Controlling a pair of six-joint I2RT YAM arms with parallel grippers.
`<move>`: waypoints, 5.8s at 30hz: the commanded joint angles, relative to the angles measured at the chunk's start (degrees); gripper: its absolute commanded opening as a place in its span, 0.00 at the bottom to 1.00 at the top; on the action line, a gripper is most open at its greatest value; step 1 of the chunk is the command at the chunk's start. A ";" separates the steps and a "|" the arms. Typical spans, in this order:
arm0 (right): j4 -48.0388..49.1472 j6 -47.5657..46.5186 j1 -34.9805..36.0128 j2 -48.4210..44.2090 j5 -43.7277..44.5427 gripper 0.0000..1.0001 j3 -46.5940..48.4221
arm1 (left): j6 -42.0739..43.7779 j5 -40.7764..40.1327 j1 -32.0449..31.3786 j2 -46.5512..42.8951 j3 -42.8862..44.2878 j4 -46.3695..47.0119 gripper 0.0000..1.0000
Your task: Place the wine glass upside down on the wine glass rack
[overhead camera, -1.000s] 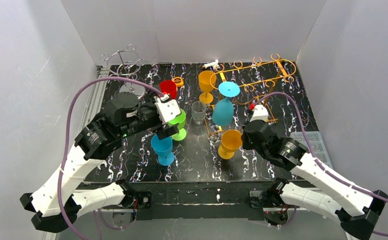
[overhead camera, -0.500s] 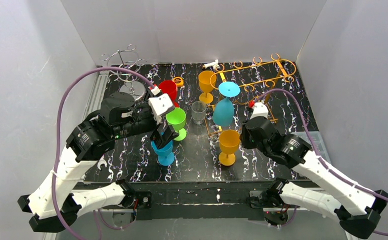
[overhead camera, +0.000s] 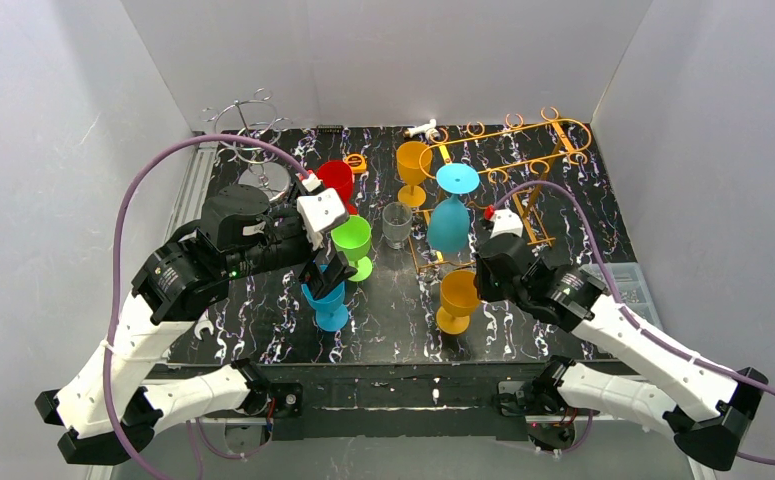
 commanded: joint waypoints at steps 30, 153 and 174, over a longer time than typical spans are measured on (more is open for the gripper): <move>7.95 -8.84 0.15 2.57 -20.38 0.01 37.20 | -18.00 4.26 4.37 3.76 10.47 -4.25 0.98; 12.14 -15.06 16.63 -20.32 45.17 0.49 -4.38 | 16.30 26.91 20.99 -4.70 -5.48 27.98 0.98; 33.48 -19.46 -30.79 -8.80 -0.47 0.42 -8.01 | 17.76 25.59 20.99 -3.33 -6.26 28.27 0.98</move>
